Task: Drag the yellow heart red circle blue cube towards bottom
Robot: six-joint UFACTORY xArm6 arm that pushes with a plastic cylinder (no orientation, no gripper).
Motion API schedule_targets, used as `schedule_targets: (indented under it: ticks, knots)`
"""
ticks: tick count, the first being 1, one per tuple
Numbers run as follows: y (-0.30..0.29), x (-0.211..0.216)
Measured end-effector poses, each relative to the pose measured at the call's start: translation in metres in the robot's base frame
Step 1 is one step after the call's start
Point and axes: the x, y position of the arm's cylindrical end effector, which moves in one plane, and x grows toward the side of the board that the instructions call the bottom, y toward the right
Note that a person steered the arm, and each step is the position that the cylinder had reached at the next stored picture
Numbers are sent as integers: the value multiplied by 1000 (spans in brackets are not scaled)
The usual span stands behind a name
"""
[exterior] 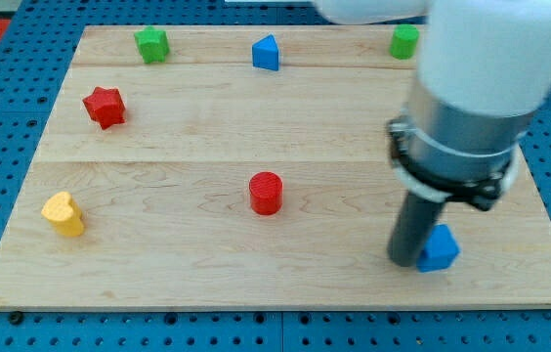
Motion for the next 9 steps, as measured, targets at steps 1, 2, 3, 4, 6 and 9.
schedule_targets:
  ticks: [1, 2, 3, 4, 6, 9]
  knots:
    - [-9, -12]
    - [-37, -78]
    - [-94, -93]
    - [-137, -103]
    - [-161, -85]
    - [-144, -64]
